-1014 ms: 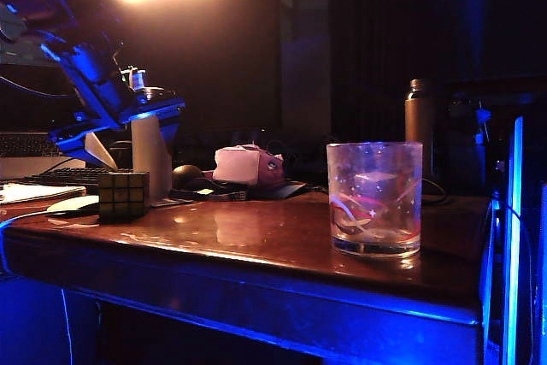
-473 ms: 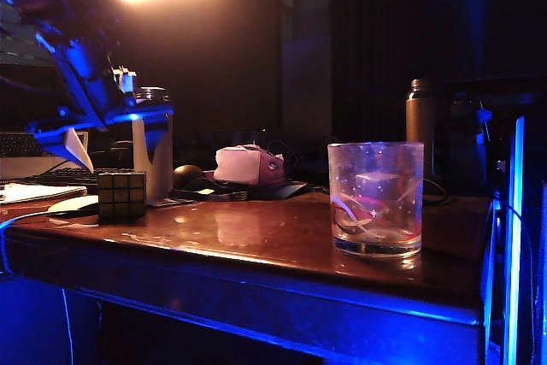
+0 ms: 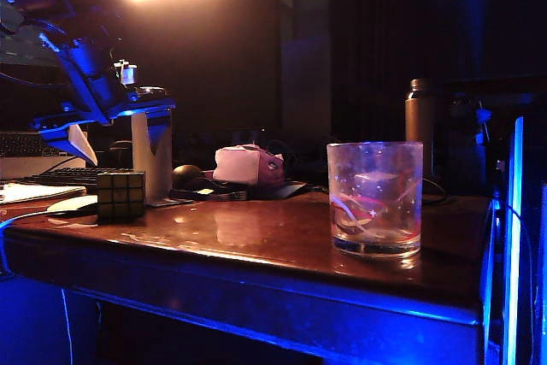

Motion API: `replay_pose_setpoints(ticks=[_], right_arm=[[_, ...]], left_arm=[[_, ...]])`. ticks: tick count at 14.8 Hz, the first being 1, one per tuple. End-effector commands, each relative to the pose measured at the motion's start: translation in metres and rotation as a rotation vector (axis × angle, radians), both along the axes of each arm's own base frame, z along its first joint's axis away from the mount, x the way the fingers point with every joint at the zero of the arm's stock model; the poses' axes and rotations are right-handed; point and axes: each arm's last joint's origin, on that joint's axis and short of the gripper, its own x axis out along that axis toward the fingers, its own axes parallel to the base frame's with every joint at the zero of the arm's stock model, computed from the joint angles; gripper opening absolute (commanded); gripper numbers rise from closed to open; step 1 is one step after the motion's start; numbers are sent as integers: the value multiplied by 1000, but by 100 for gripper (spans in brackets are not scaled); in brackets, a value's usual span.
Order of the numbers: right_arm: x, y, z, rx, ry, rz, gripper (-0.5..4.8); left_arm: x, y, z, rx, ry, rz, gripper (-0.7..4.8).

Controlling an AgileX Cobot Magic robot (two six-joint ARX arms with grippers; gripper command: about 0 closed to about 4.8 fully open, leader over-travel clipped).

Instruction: Stack the Rubik's Cube on top of the glass cup.

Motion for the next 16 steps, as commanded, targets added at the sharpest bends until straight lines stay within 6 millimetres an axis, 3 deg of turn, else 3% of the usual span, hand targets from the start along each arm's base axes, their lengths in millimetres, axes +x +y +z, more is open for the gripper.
replay_pose_setpoints(ticks=[1,11,12,13,14,16], right_arm=[[0,0,3,15,-18,0,-1],[0,0,3,15,-17,0,-1],[0,0,3,14,-17,0,-1],[0,0,3,14,-17,0,-1],[0,0,3,15,-17,-1,-1],[0,0,3,15,-18,0,-1]], left_arm=[[5,-2,-15,-9,30,-8,479],[13,-5,-35,-15,36,20,479],[14,-5,-34,-18,27,19,454],[14,-5,-33,-28,20,9,326],[15,-6,-33,-45,13,-8,236],[15,-7,-32,-52,12,-17,209]])
